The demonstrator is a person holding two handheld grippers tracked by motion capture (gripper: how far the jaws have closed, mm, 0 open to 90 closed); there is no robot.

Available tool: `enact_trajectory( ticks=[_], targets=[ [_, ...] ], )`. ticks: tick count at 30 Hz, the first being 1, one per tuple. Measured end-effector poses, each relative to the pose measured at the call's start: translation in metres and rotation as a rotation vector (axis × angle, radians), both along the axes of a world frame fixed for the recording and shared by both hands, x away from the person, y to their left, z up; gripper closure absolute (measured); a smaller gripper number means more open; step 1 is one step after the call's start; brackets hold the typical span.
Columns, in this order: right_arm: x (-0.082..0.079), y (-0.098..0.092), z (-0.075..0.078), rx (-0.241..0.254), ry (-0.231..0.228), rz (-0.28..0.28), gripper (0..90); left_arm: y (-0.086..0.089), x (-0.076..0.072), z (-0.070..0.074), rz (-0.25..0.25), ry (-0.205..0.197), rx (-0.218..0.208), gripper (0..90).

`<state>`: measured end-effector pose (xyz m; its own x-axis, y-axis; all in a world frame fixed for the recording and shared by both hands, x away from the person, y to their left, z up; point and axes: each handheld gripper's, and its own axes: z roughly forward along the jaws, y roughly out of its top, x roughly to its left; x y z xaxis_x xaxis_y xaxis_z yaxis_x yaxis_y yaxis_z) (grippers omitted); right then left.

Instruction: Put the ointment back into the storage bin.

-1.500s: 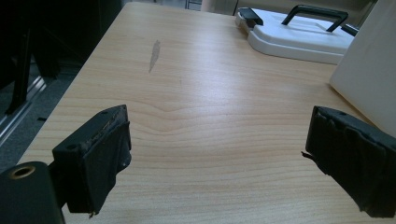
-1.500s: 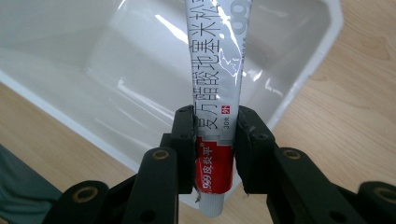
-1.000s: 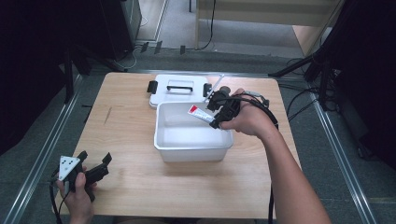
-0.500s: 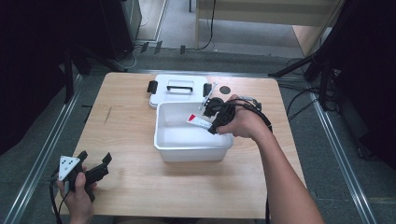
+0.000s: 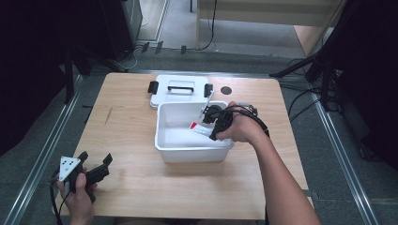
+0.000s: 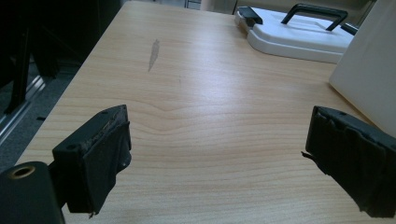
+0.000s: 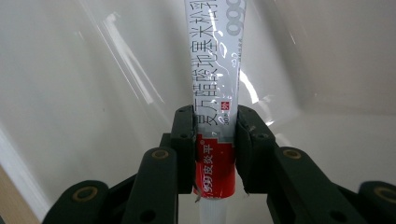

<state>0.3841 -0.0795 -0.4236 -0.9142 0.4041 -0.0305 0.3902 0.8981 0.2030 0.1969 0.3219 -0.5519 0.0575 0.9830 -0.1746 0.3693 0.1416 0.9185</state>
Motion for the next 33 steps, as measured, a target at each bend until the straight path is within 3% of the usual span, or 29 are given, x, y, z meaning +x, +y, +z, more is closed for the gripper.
enact_trajectory(
  ticks=[7,23,33],
  targets=[
    [0.000,0.008,-0.009,-0.052,0.005,0.020,72.2,0.000,0.000,0.000,-0.002,0.001,0.000,7.8],
    [0.006,0.021,-0.031,-0.172,0.039,0.001,72.1,0.000,0.001,0.000,-0.005,0.005,-0.006,7.9],
    [0.007,0.022,-0.041,-0.187,0.072,-0.004,72.0,0.001,0.001,0.000,-0.008,0.006,-0.007,8.0]
  ],
)
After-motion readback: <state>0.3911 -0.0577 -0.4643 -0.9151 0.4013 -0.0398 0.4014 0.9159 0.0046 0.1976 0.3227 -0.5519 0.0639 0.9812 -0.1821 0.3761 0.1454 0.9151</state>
